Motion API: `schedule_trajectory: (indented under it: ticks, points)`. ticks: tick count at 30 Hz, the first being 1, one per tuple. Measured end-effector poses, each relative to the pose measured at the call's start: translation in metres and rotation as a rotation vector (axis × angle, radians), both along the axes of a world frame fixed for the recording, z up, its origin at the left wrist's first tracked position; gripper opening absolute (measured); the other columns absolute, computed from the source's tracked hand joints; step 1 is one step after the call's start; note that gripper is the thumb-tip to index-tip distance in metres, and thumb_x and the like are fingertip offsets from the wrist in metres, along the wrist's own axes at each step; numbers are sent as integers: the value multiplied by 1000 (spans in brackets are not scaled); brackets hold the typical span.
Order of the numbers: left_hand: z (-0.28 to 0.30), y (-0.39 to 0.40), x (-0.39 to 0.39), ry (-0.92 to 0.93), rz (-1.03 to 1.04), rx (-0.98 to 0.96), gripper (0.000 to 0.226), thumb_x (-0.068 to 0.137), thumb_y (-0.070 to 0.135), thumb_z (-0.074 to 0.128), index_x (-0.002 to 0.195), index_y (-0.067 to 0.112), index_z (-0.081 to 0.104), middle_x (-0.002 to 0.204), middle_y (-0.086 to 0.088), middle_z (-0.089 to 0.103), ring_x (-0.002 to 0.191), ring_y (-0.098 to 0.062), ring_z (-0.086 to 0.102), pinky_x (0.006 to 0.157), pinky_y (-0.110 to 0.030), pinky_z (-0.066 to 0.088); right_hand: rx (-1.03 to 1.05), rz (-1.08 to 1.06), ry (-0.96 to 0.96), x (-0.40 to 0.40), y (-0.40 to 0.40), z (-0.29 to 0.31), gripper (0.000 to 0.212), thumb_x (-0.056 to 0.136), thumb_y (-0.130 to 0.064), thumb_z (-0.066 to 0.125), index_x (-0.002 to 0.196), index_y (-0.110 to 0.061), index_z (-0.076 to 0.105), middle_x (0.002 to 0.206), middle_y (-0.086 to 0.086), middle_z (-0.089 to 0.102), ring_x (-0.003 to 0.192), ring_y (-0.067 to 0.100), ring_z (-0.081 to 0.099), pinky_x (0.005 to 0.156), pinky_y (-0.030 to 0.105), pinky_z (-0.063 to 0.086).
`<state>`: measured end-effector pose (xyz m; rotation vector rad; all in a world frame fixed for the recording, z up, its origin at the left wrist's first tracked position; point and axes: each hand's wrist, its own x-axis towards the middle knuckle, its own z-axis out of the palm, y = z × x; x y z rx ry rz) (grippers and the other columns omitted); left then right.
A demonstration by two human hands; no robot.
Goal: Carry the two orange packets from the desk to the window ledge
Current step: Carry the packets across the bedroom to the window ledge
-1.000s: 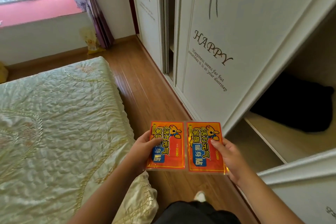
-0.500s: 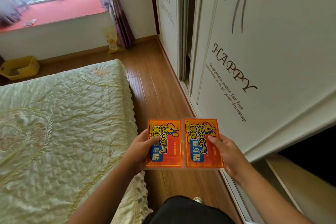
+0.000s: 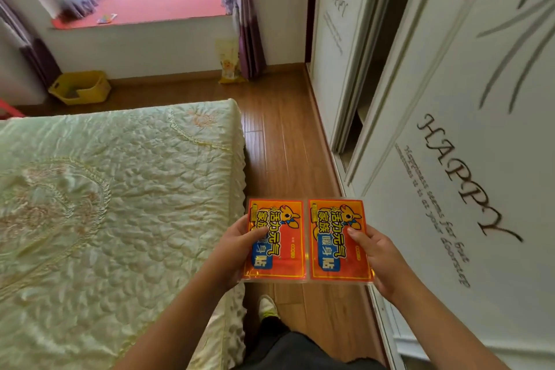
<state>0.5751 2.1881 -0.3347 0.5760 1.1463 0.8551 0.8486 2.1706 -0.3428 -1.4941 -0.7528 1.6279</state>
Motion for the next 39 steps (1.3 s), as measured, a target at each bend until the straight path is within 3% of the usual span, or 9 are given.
schedule_trajectory:
  ticks: [3,7,12,18,26,32,37,39]
  points:
    - [2,43,-21,-7,21,7,26,92,1,59,118,7,60,93,-17,79,77,-30,77,58,-39,62,1,21,-13,-21,51,3,25,96,-29,58,117,-19,67,106,8,79,95,29,76,85,52,60]
    - [11,89,-45,-24,23,21,28,91,3,61,119,7,59,96,-18,78,80,-32,77,59,-39,62,23,42,-15,-49,105,13,24,96,-27,58,117,-18,66,103,7,80,92,27,77,75,44,63]
    - [14,156,-65,-23,42,21,31,91,2,60,122,7,57,93,-18,78,77,-31,77,58,-40,62,33,33,-16,-64,168,20,25,95,-29,59,117,-19,66,103,7,80,92,28,77,78,45,62]
    - [9,235,-56,16,21,27,28,92,3,61,119,9,58,92,-16,79,78,-30,77,58,-38,62,23,34,2,-49,240,12,25,94,-28,61,116,-17,65,103,9,80,92,30,77,77,44,63]
    - [9,344,-17,56,57,12,28,92,4,61,119,10,58,94,-16,79,80,-30,77,59,-39,62,0,49,36,-14,361,-1,24,94,-26,62,116,-19,66,104,11,79,94,33,76,87,54,58]
    - [15,404,-2,51,93,12,27,91,3,60,117,10,59,91,-14,79,77,-30,77,58,-40,62,11,96,58,3,433,7,20,95,-26,60,113,-19,67,102,9,80,92,30,77,80,48,62]
    - [14,443,-9,46,123,6,25,91,2,60,114,12,61,90,-14,80,76,-29,77,56,-38,61,-20,100,88,-1,474,4,21,96,-23,60,114,-17,67,104,12,79,94,32,76,85,53,59]
    - [10,459,-17,46,145,-5,26,91,2,61,115,12,61,90,-15,80,76,-30,77,56,-38,61,-38,100,88,-7,492,1,20,96,-23,60,113,-16,66,102,12,80,92,32,76,78,48,63]
